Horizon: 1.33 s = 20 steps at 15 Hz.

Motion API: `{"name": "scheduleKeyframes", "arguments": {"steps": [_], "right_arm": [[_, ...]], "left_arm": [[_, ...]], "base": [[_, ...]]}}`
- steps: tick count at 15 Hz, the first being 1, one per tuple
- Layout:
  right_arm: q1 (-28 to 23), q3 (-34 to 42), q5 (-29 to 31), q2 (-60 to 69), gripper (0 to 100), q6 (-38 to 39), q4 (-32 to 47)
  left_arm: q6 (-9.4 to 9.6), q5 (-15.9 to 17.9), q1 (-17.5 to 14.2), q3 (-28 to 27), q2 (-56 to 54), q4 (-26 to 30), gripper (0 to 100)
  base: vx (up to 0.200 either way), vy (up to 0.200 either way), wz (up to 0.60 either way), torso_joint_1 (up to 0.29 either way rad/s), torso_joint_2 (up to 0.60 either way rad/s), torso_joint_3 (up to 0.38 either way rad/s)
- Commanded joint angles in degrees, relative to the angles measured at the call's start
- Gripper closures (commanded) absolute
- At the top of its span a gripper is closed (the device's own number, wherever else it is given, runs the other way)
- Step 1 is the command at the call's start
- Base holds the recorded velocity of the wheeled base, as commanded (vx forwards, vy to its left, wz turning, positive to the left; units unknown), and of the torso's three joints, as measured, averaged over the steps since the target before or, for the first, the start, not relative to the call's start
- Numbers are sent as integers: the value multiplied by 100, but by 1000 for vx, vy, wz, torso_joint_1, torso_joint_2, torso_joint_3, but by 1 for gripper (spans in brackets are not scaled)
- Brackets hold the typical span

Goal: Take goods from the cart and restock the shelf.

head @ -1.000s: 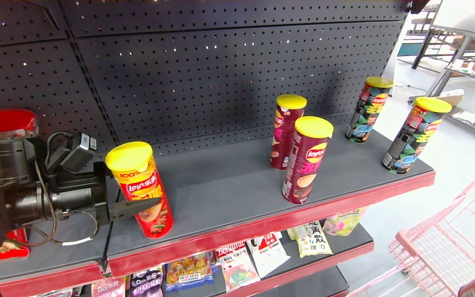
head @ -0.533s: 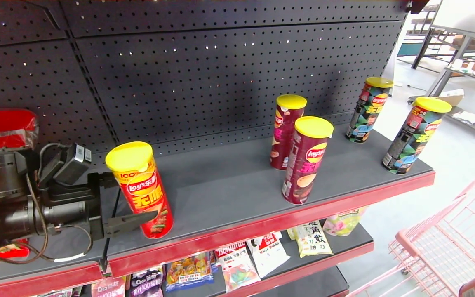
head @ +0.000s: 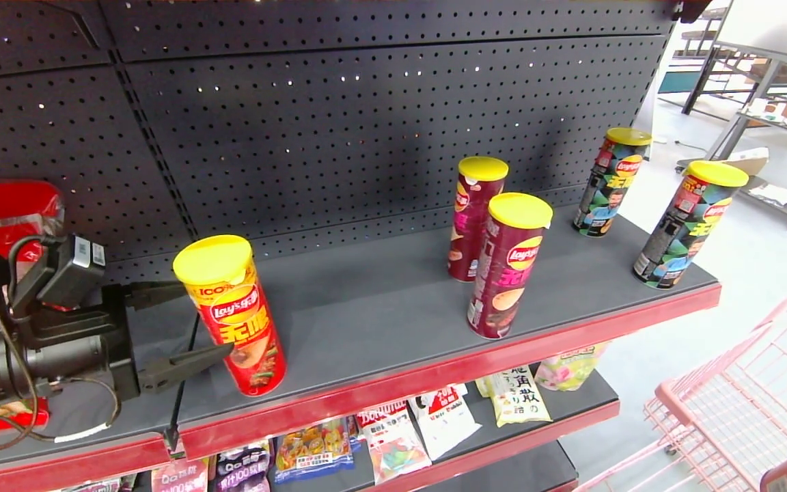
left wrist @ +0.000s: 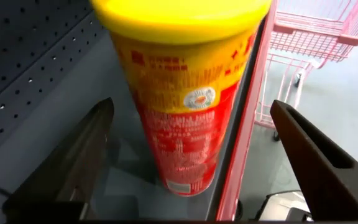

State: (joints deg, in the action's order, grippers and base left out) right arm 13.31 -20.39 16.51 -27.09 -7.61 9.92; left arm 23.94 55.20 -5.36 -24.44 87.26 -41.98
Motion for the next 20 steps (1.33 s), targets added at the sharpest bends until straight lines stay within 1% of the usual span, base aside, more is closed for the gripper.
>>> {"name": "scheduleKeyframes", "arguments": {"steps": [1,2,3,5,7,9,11,15,16,20], "right_arm": [[5,0,2,11,100,-4,1],[5,0,2,11,100,-4,1],[5,0,2,11,100,-4,1],[5,0,2,2,100,-4,1],[5,9,2,-7,100,-4,1],[5,9,2,-16,100,-4,1],[5,18,2,-25,100,-4,1],[5,27,2,-33,100,-4,1],[5,27,-7,-33,100,-4,1],[5,44,-7,-33,100,-4,1]], "left_arm": [[49,0,-61,80,-60,-3,0],[102,-18,-149,106,-69,-3,0],[207,-62,-219,159,-60,-3,0],[313,-79,-281,221,-60,6,0],[313,-176,-281,247,-51,6,0],[313,-370,-281,229,2,6,0],[313,-457,-281,229,19,6,0],[295,-537,-281,212,72,6,0],[304,-642,-281,194,133,6,0],[286,-703,-281,141,221,-3,0]], "base": [[0,0,0,0,0,0],[0,0,0,0,0,0],[0,0,0,0,0,0],[0,0,0,0,0,0],[0,0,0,0,0,0],[0,0,0,0,0,0],[0,0,0,0,0,0],[0,0,0,0,0,0],[0,0,0,0,0,0],[0,0,0,0,0,0]]}}
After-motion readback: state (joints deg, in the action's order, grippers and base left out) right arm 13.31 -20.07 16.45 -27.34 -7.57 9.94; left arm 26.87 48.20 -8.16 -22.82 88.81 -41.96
